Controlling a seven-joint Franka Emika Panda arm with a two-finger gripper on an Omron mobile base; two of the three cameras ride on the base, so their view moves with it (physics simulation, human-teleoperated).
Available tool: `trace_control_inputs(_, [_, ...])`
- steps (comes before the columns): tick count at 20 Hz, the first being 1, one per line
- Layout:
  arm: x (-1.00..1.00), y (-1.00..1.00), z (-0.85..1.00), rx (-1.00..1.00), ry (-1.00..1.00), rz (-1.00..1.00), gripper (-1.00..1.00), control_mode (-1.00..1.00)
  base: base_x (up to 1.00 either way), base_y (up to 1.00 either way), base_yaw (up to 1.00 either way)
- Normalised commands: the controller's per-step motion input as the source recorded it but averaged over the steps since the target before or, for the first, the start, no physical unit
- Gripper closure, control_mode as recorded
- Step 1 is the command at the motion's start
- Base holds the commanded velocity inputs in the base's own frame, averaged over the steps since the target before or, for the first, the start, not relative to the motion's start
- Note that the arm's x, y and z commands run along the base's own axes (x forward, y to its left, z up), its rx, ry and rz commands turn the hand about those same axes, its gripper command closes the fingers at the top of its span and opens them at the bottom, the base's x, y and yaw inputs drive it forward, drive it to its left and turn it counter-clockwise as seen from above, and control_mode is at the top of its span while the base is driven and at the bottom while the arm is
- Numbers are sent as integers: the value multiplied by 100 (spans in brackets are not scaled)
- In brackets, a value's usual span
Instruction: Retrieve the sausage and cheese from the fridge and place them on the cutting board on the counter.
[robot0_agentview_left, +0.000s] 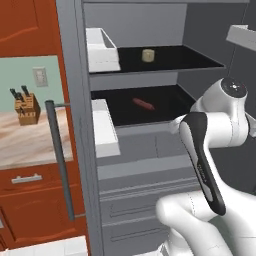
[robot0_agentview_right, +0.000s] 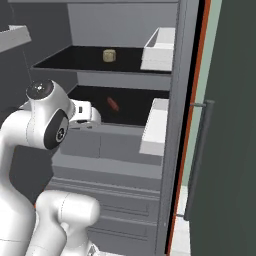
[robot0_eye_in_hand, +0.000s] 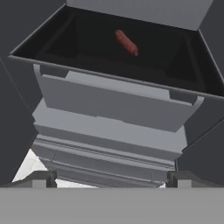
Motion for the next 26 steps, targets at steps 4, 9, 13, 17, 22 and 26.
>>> trace_control_inputs(4, [0,0,0,0,0,0,-100,100,53,0,-1])
trace_control_inputs(9, [0,0,0,0,0,0,-100,100,51,0,-2])
trace_control_inputs(13, [0,0,0,0,0,0,-100,100,50,0,-2])
trace_control_inputs(17, [0,0,0,0,0,0,-100,100,43,0,-1])
trace_control_inputs(22, [0,0,0,0,0,0,-100,100,41,0,-1])
trace_control_inputs(26, [0,0,0,0,0,0,-100,100,19,0,0])
